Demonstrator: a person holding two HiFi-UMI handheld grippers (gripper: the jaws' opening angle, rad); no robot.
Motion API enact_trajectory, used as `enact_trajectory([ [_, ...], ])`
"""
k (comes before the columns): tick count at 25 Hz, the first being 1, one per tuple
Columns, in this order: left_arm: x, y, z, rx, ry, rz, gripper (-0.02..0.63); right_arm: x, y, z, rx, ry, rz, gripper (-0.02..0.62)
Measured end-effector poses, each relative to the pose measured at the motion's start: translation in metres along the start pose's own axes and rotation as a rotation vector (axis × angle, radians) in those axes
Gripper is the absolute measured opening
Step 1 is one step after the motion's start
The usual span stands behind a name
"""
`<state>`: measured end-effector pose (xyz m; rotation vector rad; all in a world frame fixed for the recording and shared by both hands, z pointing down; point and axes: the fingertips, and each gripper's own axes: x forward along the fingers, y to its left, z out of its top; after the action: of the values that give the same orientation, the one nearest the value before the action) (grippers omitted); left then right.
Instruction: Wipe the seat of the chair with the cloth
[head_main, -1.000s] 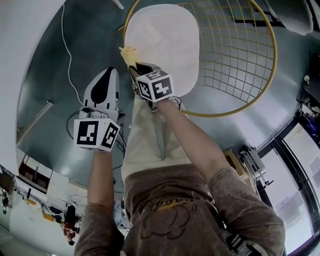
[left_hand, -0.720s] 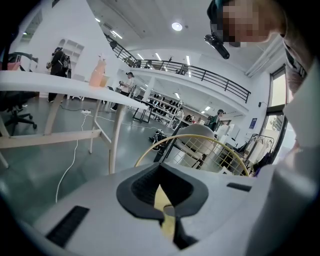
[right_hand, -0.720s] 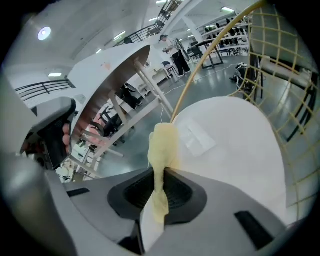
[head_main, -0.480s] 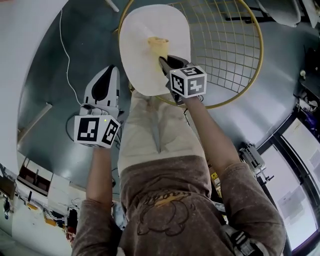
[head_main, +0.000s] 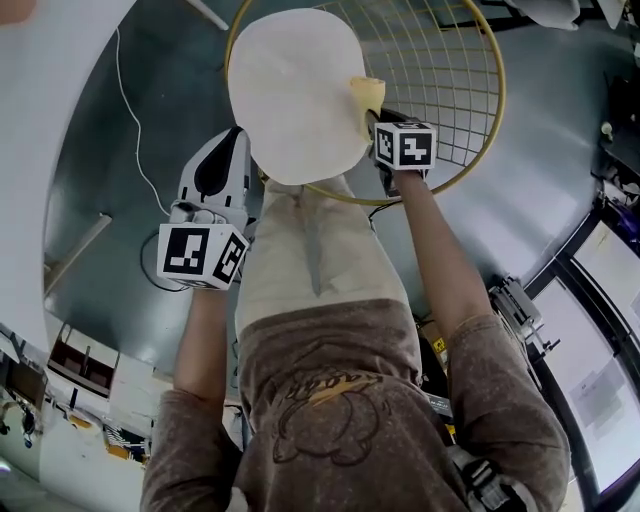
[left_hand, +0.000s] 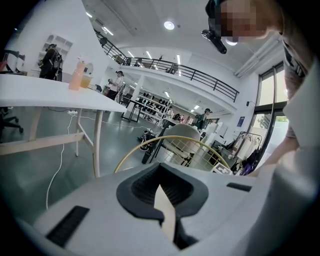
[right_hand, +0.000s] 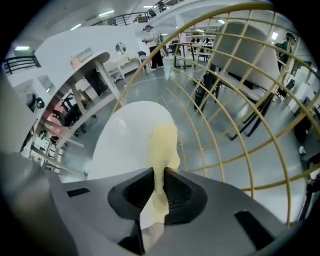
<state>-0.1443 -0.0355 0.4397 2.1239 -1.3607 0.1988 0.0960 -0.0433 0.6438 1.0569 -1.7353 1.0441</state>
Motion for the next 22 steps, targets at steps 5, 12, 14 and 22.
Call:
enact_trajectory([
  [5, 0.002, -0.047, -0.013, 0.013, 0.005, -0.013, 0.009, -0.009, -0.038, -0.042, 0.026, 0.069, -0.03, 0.071],
  [12, 0.004, -0.05, -0.02, 0.012, 0.022, -0.01, 0.009, 0.008, -0.041, -0.059, 0.0, 0.13, -0.018, 0.071],
  [14, 0.004, -0.049, -0.021, 0.007, 0.023, -0.008, 0.009, 0.013, -0.041, -0.062, -0.02, 0.142, -0.009, 0.07],
  [22, 0.004, -0.041, -0.021, 0.035, 0.034, 0.007, 0.009, 0.021, -0.036, -0.064, -0.025, 0.152, 0.049, 0.069],
])
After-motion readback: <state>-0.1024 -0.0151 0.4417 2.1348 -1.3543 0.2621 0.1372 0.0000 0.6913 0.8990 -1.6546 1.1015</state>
